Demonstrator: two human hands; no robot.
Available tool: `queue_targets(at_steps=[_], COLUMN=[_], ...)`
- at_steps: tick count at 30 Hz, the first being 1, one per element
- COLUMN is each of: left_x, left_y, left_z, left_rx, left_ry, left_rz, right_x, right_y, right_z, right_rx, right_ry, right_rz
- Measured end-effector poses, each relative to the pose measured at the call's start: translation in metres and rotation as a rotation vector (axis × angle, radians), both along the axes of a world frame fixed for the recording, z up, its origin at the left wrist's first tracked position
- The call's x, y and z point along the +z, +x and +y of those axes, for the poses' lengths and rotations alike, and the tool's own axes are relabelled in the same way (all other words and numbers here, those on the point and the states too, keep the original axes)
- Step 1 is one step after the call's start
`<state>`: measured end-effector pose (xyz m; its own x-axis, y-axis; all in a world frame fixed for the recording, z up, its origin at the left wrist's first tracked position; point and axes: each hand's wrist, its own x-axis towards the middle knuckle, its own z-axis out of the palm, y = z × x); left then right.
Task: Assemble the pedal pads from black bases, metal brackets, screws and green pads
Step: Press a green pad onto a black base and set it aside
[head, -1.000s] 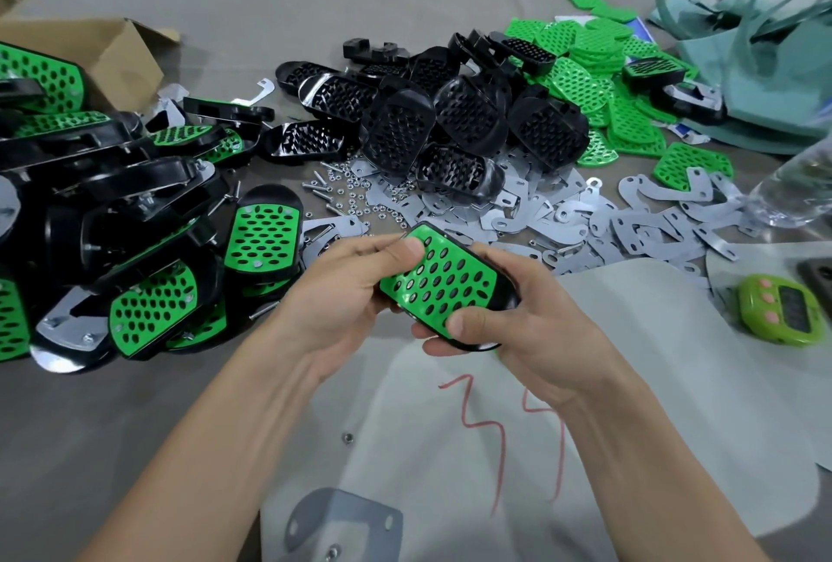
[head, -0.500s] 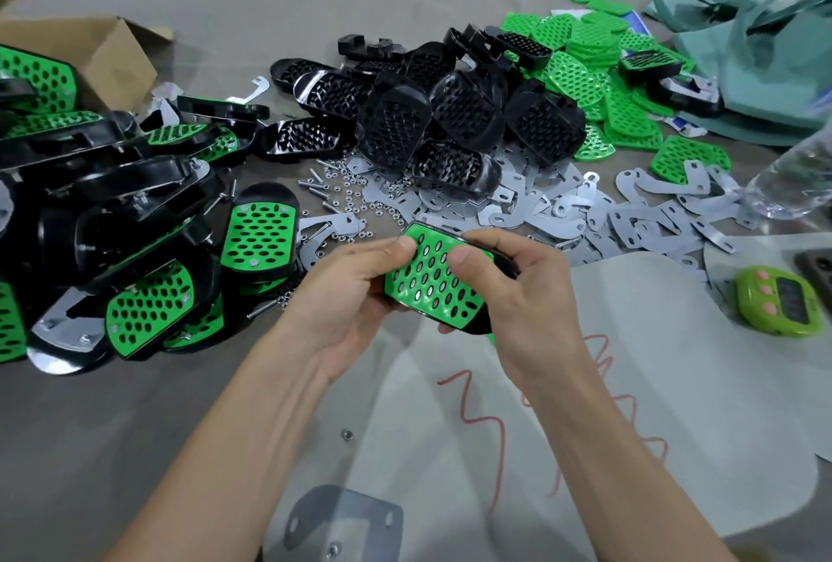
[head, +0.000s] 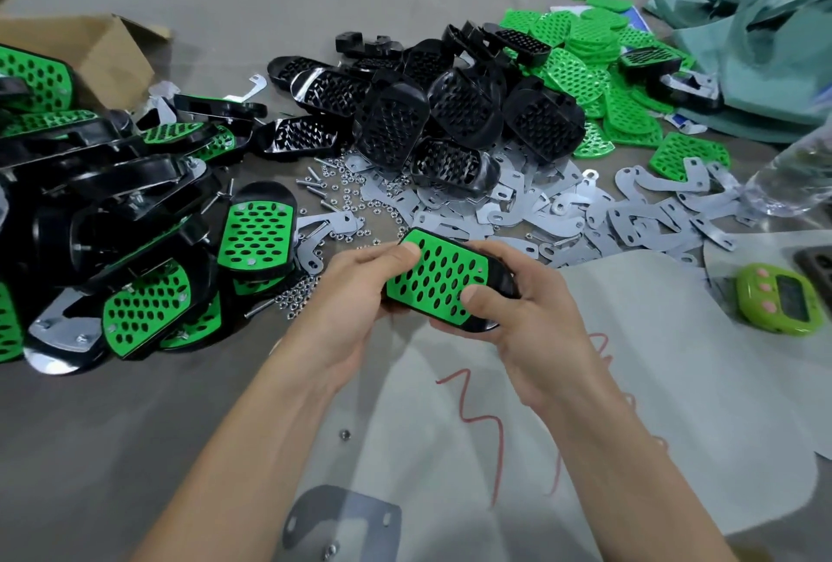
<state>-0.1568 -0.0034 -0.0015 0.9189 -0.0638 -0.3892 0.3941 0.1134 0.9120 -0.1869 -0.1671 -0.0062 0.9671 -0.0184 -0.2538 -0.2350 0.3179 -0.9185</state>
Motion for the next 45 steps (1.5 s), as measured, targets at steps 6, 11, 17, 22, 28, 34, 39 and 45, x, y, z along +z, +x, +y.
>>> queue_targets(at_steps=[6, 11, 17, 22, 28, 34, 39, 45], left_x=[0.0, -0.003, 0.003, 0.005, 0.003, -0.004, 0.0, 0.01], left_y=[-0.002, 0.001, 0.012, 0.016, 0.015, 0.012, -0.006, -0.007], left_z=[0.004, -0.005, -0.007, -0.009, -0.01, 0.001, 0.017, 0.014], left_rx=[-0.074, 0.115, 0.257, 0.295, 0.303, 0.094, -0.067, -0.004], left_ry=[0.059, 0.498, 0.58, 0.311, 0.2, 0.237, -0.08, -0.033], left_rz=[-0.081, -0.182, -0.22, -0.123, -0.036, -0.044, -0.021, -0.048], right_x=[0.002, 0.003, 0.012, 0.019, 0.016, 0.007, 0.002, 0.002], right_y=[0.002, -0.002, -0.01, -0.011, -0.007, -0.006, -0.003, -0.006], right_z=[-0.002, 0.007, 0.014, 0.018, 0.022, 0.019, 0.013, 0.018], right_rx=[-0.01, -0.001, 0.035, 0.056, 0.066, -0.021, -0.104, -0.113], right_ry=[0.011, -0.045, 0.027, 0.065, 0.133, 0.124, 0.189, 0.246], right_rz=[-0.035, -0.071, -0.084, -0.089, -0.026, 0.034, 0.049, 0.047])
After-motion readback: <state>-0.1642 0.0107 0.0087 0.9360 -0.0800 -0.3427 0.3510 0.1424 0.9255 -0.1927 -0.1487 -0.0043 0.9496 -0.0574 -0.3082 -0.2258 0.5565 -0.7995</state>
